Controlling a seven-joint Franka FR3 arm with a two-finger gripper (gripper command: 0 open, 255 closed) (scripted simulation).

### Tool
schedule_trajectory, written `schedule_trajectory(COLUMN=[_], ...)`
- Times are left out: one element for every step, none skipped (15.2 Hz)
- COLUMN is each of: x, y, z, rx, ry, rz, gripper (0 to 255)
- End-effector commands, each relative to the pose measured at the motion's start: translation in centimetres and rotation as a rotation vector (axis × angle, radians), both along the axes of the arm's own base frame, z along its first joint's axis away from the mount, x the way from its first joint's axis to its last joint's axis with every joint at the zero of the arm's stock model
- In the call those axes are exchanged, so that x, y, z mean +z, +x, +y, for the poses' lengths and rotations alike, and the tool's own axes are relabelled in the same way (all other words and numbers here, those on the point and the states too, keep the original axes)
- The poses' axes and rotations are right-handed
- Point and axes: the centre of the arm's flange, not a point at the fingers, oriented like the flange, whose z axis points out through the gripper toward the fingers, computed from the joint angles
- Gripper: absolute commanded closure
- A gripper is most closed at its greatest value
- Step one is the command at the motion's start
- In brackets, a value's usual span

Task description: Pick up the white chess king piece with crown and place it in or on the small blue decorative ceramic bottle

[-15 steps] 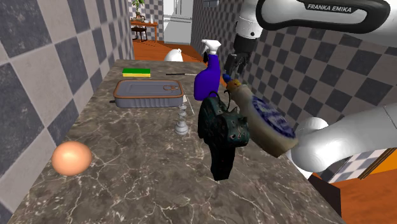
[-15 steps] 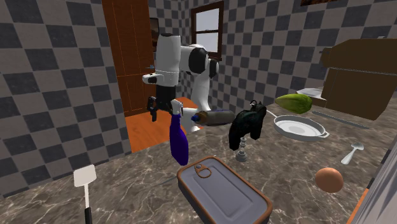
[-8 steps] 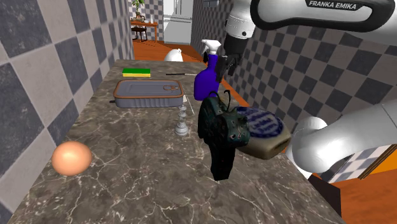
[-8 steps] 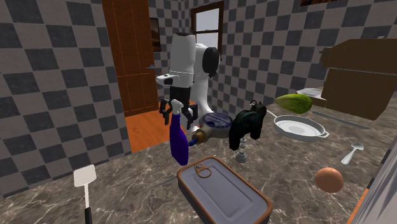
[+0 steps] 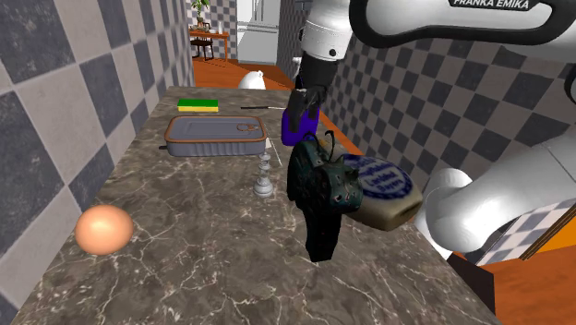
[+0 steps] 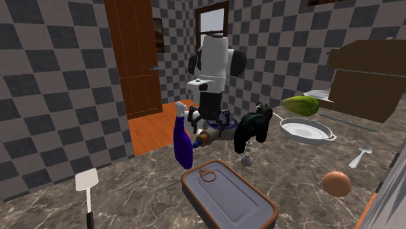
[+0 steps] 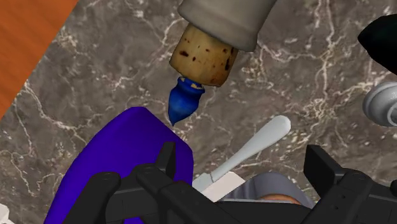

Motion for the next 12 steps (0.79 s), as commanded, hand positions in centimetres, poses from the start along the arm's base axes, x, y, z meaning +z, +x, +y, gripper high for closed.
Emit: schedule_trajectory(x=[0.0,0.0,0.0,0.0,0.0,0.0,0.0,0.1,0.1,0.1,0.1,-0.4], y=[-0.3,-0.4,-0.5,-0.7,-0.8,-1.0,-1.1,-1.3,-1.6,-1.8,-1.9,-1.9], z=[2.5,3.7,5.0,6.2,7.4,8.7,9.9,11.1,12.4,13.6,14.3,14.3], rx=[0.029,0.044,0.058,0.072,0.087,0.101,0.116,0.13,0.145,0.159,0.167,0.167], ry=[0.006,0.008,0.01,0.013,0.015,0.018,0.02,0.023,0.025,0.028,0.029,0.029], rz=[-0.001,-0.001,-0.001,-0.002,-0.002,-0.002,-0.003,-0.003,-0.003,-0.004,-0.004,-0.004], gripper=[0,0,0,0,0,0,0,0,0,0,0,0])
